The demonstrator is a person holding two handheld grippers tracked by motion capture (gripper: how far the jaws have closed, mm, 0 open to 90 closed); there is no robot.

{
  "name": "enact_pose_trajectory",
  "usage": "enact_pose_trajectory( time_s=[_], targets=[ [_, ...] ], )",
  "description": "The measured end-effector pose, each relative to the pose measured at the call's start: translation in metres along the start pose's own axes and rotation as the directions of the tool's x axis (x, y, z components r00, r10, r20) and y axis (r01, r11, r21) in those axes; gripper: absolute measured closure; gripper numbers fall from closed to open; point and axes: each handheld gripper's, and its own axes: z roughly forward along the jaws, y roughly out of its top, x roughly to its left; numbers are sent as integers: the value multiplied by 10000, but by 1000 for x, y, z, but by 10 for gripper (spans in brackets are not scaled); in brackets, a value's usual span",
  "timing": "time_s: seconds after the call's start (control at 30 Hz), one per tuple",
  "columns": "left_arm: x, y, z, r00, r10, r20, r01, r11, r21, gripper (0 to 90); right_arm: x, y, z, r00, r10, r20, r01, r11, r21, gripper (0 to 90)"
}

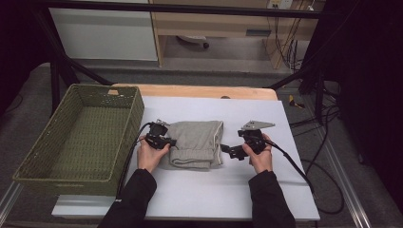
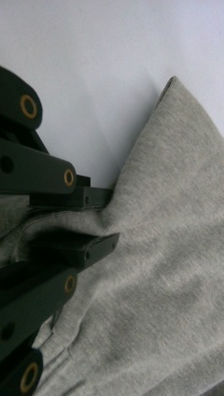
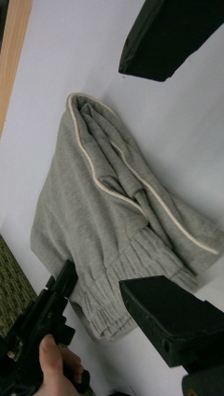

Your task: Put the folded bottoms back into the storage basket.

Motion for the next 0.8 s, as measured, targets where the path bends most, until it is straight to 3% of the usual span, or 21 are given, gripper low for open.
enact_pose_trajectory(
  time_s=[0.33,0.63,0.8],
  targets=[
    [1,0,0,10000,-1,41,1,10000,25,780,4,8,30,9981,175,592,-193,9994,298,23],
    [1,0,0,10000,32,45,-32,10000,17,780,9,8,59,9887,331,1462,-430,9969,653,24],
    [1,0,0,10000,72,52,-72,10000,15,780,9,4,69,9850,429,1670,-594,9937,952,52]
  ],
)
